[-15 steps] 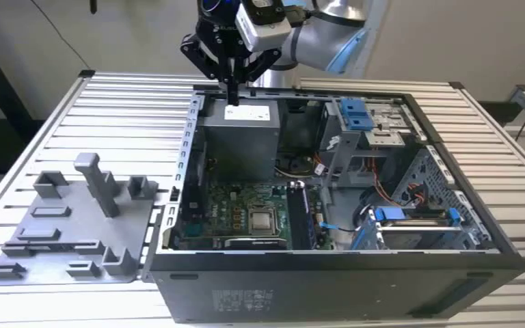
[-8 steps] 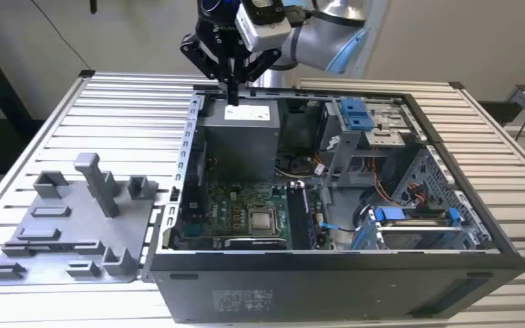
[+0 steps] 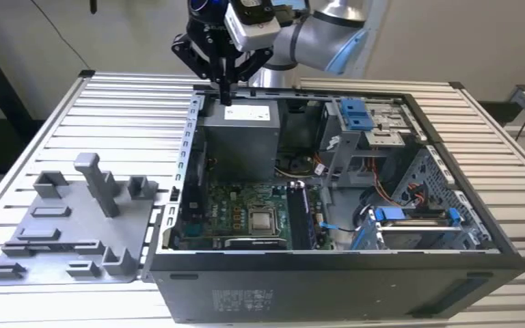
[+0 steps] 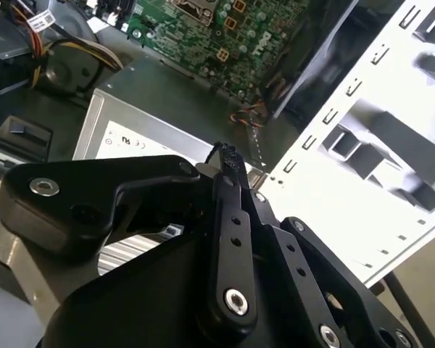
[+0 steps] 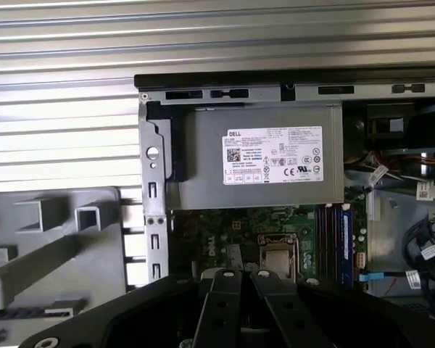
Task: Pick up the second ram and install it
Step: 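Reach for the second ram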
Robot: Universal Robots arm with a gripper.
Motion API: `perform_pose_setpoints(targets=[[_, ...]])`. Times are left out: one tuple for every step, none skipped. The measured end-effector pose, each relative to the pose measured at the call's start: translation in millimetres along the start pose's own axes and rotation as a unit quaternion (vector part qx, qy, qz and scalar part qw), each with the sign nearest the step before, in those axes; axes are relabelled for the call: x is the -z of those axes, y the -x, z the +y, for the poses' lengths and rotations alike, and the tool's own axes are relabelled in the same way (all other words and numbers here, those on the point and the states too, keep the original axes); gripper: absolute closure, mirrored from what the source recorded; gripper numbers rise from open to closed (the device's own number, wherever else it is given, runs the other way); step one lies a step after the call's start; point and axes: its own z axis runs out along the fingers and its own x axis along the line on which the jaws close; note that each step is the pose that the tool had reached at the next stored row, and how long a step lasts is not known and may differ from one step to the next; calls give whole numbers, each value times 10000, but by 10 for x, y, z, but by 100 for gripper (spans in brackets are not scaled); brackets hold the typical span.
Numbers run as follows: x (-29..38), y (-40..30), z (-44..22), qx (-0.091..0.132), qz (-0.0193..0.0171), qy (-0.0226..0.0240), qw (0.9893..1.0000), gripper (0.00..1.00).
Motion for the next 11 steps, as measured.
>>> perform_pose_setpoints(targets=[[0, -10, -1, 1, 0, 0, 10000, 89], [0, -19, -1, 1, 0, 0, 10000, 89], [0, -29, -2, 1, 0, 0, 10000, 89], [1, -41, -3, 1, 0, 0, 10000, 89], [1, -54, -4, 1, 0, 0, 10000, 89], [1, -66, -5, 1, 0, 0, 10000, 89], [1, -77, -5, 2, 0, 0, 10000, 89], [1, -87, -6, 2, 0, 0, 10000, 89], [1, -96, -7, 3, 0, 0, 10000, 89], [1, -107, -7, 3, 0, 0, 10000, 89], [1, -117, -8, 3, 0, 0, 10000, 89]])
